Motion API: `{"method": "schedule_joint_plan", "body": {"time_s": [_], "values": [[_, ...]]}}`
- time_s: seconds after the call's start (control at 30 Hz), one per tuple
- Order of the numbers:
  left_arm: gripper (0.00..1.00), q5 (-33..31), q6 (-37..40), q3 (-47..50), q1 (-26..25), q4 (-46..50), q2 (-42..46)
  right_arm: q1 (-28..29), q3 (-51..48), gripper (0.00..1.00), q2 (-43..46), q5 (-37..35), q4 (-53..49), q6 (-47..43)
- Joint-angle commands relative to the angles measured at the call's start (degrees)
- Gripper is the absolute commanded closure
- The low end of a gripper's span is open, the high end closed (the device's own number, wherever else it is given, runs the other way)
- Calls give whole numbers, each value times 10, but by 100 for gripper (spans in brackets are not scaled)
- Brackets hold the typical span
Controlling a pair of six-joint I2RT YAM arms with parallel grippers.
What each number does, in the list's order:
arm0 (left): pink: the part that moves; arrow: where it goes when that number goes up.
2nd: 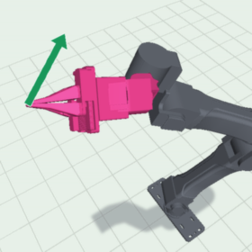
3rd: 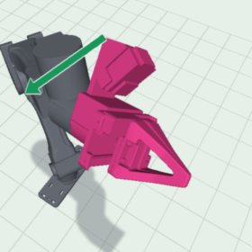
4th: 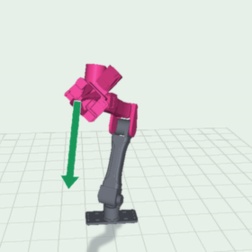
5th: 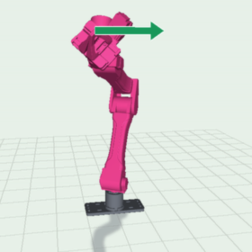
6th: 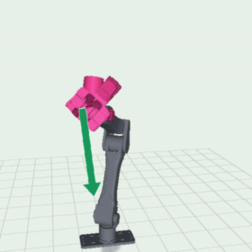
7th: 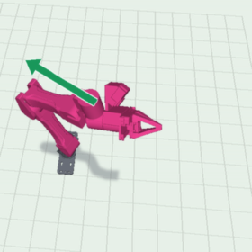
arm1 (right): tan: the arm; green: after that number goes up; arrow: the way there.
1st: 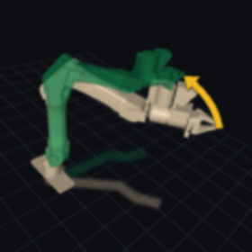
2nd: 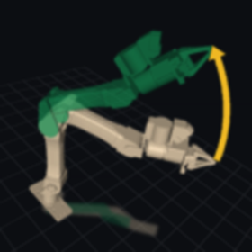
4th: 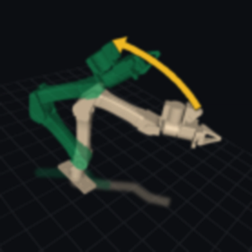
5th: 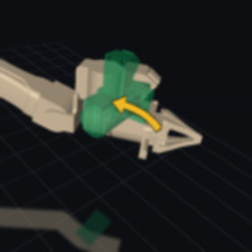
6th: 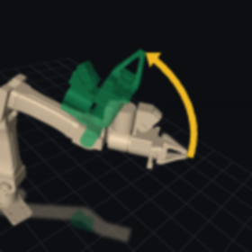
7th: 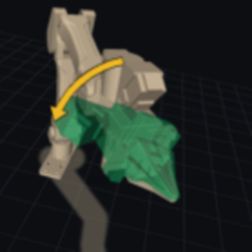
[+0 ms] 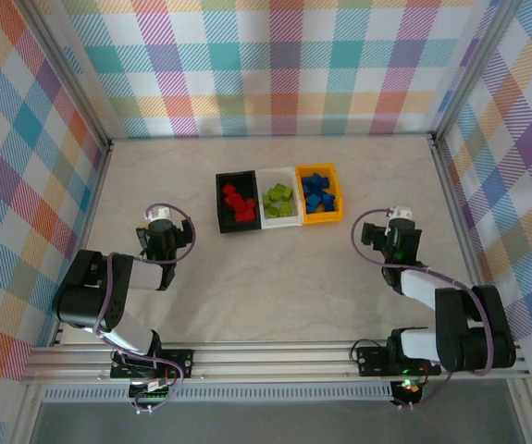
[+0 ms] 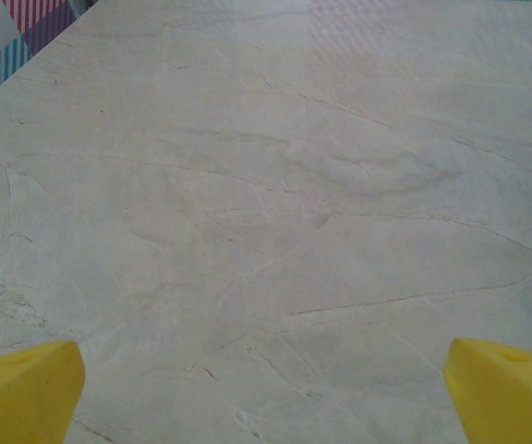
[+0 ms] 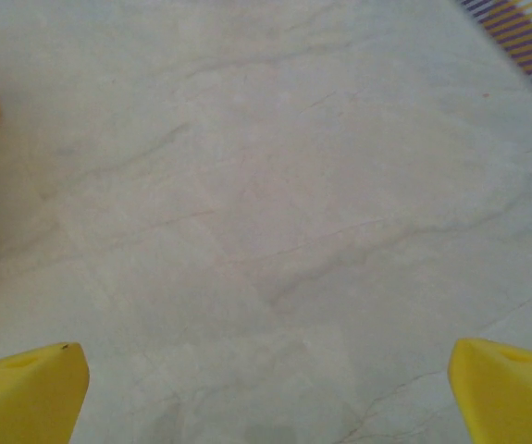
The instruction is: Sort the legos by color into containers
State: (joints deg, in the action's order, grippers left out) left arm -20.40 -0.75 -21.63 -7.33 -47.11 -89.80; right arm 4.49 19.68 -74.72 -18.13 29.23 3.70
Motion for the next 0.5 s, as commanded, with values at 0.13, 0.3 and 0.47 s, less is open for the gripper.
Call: {"method": "schedule_joint_plan", "body": {"time_s": [0.13, 0.3, 0.47], "values": [[0, 5, -1, -7, 7, -22, 4, -9, 16, 0, -78, 88, 179, -31], [0, 5, -2, -8, 7, -22, 4, -15, 26, 0, -130, 105, 205, -26], [0, 5, -1, -7, 7, -23, 5, -26, 28, 0, -135, 119, 208, -20]]}}
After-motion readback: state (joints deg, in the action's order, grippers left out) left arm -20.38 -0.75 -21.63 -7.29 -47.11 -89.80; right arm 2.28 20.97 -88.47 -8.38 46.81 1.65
